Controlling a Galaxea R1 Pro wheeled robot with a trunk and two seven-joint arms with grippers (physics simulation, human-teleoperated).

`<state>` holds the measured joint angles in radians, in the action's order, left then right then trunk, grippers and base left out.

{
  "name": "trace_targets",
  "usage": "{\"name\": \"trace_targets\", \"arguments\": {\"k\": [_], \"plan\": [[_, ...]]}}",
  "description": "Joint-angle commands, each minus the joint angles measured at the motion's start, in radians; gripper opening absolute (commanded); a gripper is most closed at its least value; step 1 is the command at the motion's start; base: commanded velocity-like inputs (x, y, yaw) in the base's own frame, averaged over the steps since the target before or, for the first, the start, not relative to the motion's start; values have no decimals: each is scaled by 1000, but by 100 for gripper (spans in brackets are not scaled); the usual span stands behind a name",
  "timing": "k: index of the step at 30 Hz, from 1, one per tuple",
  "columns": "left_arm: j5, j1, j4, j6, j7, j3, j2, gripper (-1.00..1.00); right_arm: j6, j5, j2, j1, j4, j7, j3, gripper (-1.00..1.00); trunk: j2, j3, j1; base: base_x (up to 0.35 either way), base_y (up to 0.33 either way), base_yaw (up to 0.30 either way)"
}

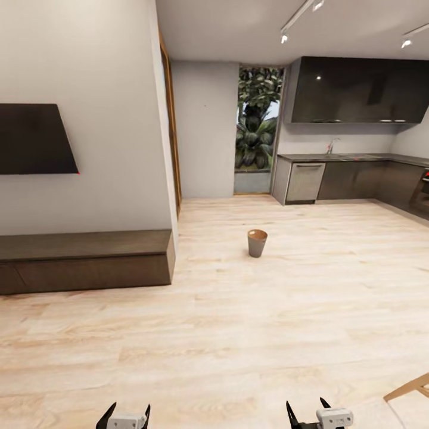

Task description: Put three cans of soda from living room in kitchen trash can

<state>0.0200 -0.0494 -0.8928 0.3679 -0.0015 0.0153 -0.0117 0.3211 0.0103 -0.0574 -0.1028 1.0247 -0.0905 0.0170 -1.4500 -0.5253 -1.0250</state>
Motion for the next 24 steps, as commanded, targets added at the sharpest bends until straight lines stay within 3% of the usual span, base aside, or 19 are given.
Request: {"name": "trace_targets", "arguments": {"k": [1,24], "plan": [[0,0,0,0,0,0,0,100,0,0,0,0,0,0,0,100,0,0,0,308,1,0],[2,0,0,0,0,0,1,100,0,-1,1,0,-2,0,0,100,0,0,0,308,0,0]]}}
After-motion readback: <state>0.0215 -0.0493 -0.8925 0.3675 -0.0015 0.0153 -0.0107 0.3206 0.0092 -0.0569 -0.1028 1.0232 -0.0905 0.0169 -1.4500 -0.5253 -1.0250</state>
